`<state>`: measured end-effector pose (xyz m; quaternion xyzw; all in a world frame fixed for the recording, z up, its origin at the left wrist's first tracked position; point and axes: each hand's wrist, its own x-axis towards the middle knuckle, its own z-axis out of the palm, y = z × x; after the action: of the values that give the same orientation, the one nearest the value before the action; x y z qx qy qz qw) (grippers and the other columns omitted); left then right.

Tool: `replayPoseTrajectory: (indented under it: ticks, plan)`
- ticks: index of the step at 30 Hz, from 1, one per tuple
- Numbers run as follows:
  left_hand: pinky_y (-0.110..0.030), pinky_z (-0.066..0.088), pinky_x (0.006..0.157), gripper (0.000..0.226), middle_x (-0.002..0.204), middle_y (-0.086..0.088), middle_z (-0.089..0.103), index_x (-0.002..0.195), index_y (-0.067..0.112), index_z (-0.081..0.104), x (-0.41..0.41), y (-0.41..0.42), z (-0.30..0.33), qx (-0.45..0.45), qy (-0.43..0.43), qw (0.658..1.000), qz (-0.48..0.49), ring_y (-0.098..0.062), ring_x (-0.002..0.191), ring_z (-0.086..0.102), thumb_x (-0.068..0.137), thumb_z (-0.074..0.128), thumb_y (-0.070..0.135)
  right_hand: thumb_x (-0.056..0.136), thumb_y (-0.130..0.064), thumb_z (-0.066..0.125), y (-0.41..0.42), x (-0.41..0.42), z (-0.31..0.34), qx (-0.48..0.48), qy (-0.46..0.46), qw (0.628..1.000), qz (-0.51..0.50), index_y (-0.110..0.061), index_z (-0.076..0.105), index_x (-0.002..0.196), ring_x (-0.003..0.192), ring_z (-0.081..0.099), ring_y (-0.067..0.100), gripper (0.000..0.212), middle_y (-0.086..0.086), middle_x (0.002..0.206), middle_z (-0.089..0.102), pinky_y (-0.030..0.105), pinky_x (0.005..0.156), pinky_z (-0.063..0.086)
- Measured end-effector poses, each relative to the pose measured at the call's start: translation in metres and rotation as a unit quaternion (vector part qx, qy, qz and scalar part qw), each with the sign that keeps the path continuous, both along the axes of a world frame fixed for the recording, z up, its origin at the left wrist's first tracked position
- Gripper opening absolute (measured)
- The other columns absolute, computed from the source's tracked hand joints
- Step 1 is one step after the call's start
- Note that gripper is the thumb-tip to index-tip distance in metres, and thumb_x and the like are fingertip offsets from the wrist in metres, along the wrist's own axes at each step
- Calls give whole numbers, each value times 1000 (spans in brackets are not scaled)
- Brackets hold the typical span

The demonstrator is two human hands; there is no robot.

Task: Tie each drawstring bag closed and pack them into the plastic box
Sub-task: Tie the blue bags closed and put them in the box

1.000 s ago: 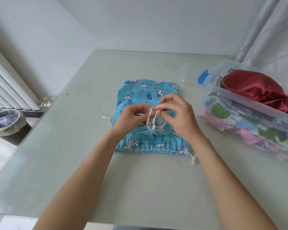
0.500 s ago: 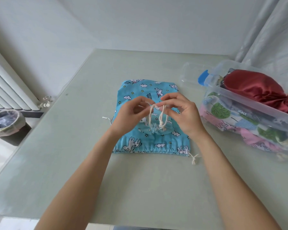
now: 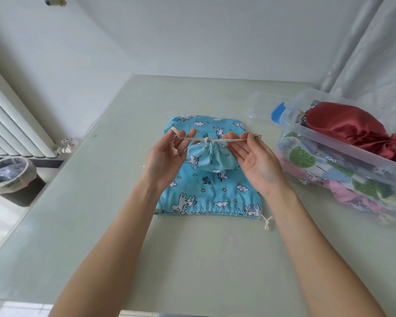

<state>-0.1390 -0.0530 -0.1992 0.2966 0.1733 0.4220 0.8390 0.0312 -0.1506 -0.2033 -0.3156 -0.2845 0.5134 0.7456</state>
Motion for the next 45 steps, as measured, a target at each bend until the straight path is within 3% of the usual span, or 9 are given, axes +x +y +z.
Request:
replayPoseTrajectory:
  ticks: [4,11,13,18,22,28,36,41,45]
  plan:
    - [-26,54,75,26,50,10,32,77,13,42,2,1,-4,58,29,998,-13,-6,45,35,100,31,12,100,-17,33,0,-3,2,-10,22,999,-22,-11,59,80,93,69,22,33,6,85,72,34,85,55]
    - [-25,54,65,19,52,9,27,81,9,44,-1,3,-3,133,165,977,27,-6,43,27,99,39,7,99,-13,42,0,-3,0,-129,-103,982,-94,-7,59,89,73,70,16,21,-1,65,67,25,69,56]
    - [-28,55,73,14,54,9,29,85,8,46,1,1,-5,146,194,970,32,-6,45,30,98,42,9,98,-14,46,-4,6,-1,-195,-240,947,-90,-8,62,89,78,70,20,19,5,77,71,25,68,56]
    - [-35,54,84,12,66,2,38,100,6,55,3,-1,-3,165,217,962,29,-8,54,46,97,44,10,90,-32,58,-22,24,17,-310,-588,744,-69,-14,67,72,55,66,8,28,-2,59,68,11,48,41]
    - [-34,55,84,13,67,2,45,100,6,56,3,-4,-1,189,226,955,28,-11,60,51,96,44,8,87,-33,62,-21,9,28,-178,-614,753,-156,-17,68,77,59,60,3,19,-4,65,67,11,60,43]
    - [-29,54,78,10,70,0,44,97,7,57,1,-2,-1,186,213,958,35,-10,60,51,95,47,6,78,-30,72,-16,5,14,-168,-690,703,-41,-26,67,85,92,57,3,10,-9,94,64,29,82,45]
    - [-13,36,64,45,72,7,35,105,24,56,3,-11,-8,473,432,768,1,-2,62,35,69,82,20,96,-27,49,-21,3,22,-171,-689,703,-52,-17,60,95,60,54,14,15,-9,64,56,29,61,41]
    - [-8,33,63,43,72,8,38,103,24,57,4,-13,-8,492,422,761,25,1,61,40,69,82,18,93,-40,50,-26,10,26,-223,-709,669,-20,-18,66,74,42,34,6,33,-13,45,47,21,48,27]
    - [-8,33,65,45,74,8,39,105,20,57,6,-14,-8,488,406,773,23,1,62,41,69,82,15,93,-31,55,-25,-1,31,-140,-519,843,-15,-12,61,74,44,35,2,27,-11,74,61,13,49,26]
